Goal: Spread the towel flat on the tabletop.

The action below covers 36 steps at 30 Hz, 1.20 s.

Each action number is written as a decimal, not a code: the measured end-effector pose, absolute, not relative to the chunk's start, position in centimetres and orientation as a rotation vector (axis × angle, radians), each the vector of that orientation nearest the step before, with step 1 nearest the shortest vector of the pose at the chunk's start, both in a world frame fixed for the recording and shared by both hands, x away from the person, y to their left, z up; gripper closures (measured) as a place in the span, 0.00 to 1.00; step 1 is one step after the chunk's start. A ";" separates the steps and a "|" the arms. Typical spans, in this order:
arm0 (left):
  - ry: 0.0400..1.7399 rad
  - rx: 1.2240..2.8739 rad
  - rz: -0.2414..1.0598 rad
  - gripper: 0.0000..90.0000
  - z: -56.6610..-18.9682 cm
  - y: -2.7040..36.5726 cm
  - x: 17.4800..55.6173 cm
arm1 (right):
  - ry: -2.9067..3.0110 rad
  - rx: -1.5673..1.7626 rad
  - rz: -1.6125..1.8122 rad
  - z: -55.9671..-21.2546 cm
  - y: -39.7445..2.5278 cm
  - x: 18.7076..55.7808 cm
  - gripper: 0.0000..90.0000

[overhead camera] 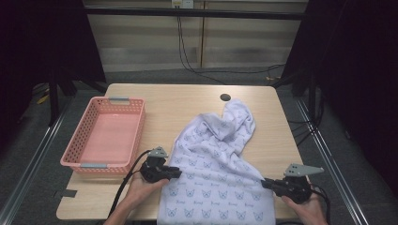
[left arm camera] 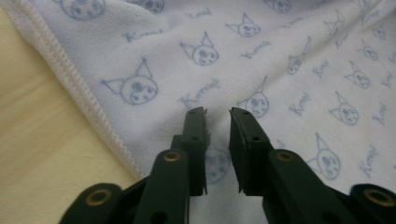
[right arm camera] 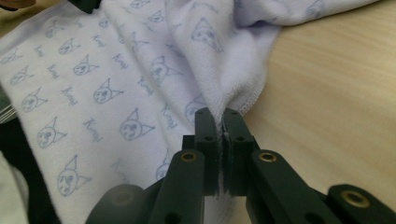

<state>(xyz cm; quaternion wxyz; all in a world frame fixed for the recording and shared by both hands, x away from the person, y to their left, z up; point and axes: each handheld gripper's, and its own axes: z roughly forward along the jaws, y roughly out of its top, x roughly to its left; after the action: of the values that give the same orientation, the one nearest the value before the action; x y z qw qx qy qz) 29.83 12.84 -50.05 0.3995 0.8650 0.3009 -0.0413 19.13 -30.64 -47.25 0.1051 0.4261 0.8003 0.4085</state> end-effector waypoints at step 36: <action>0.763 2.216 0.076 0.73 -49.9 11.3 31.4 | 2.282 1.286 0.904 -49.7 -30.3 27.2 0.98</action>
<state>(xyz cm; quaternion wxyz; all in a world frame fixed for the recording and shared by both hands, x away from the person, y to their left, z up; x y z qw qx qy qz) 31.38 11.34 -49.87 0.3878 0.8711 0.2998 0.0298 27.25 -30.25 -49.71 0.1844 0.4562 0.8094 0.3206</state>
